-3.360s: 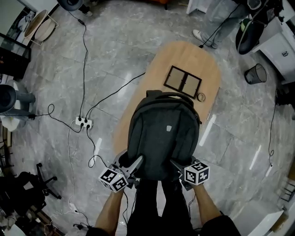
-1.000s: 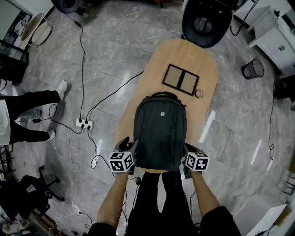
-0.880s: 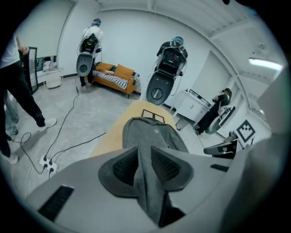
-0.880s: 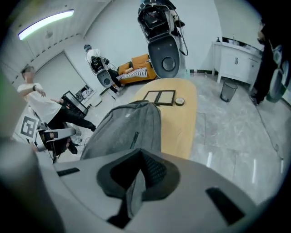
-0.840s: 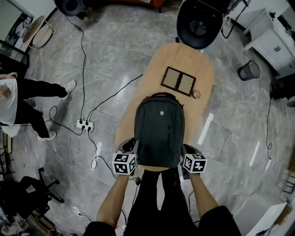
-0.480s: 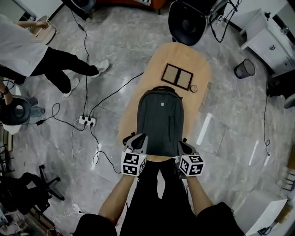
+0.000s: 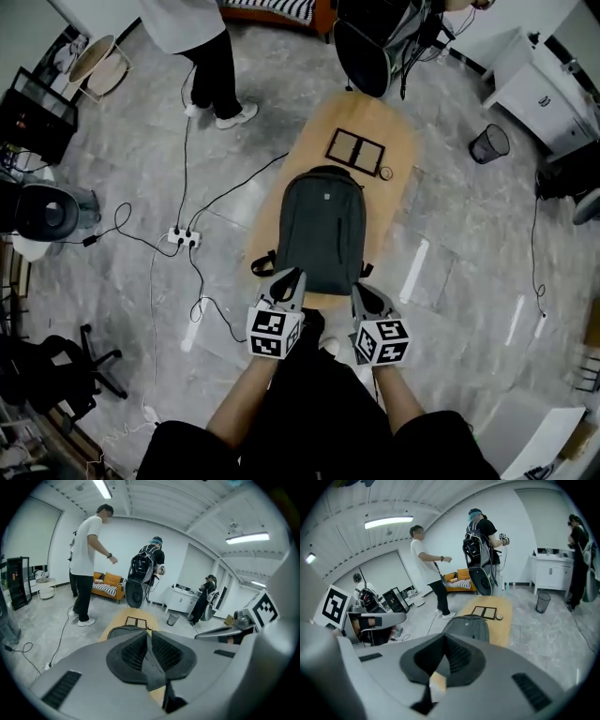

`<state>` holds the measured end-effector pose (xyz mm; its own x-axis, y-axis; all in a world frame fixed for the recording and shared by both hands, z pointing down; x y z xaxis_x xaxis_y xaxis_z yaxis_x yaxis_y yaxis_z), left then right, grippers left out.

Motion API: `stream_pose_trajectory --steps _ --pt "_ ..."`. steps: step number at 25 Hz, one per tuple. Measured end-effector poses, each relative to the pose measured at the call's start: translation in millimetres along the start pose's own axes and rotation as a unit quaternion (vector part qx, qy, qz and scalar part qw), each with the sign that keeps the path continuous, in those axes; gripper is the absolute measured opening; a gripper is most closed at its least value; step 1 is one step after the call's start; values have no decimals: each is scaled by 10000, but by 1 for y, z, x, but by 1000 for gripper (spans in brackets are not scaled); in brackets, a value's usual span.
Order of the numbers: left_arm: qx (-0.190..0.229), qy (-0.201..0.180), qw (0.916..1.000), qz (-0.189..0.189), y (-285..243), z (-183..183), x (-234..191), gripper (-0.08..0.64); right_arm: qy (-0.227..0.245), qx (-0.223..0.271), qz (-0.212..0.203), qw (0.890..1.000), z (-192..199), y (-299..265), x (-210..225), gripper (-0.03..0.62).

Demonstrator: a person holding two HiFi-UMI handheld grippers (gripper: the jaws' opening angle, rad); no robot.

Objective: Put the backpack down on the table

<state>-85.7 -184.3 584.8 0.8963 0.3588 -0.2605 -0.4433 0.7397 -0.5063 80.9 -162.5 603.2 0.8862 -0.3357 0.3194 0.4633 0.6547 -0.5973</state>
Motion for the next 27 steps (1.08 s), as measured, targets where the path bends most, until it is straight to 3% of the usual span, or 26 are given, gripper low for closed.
stream_pose_trajectory --steps 13,27 --pt "78 -528 9984 198 76 28 89 40 277 522 -228 9980 30 104 -36 9" --pt "116 -581 9980 207 113 51 117 41 168 661 -309 9972 55 146 -54 9"
Point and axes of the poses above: the fingertips, and each gripper's own axes: y backward along the fingers, x to its right, z out of its underside, the point moved 4 cm from there along y, backward along the fingers, and after that the axes turned 1 degree about x, right-handed, at the moved point
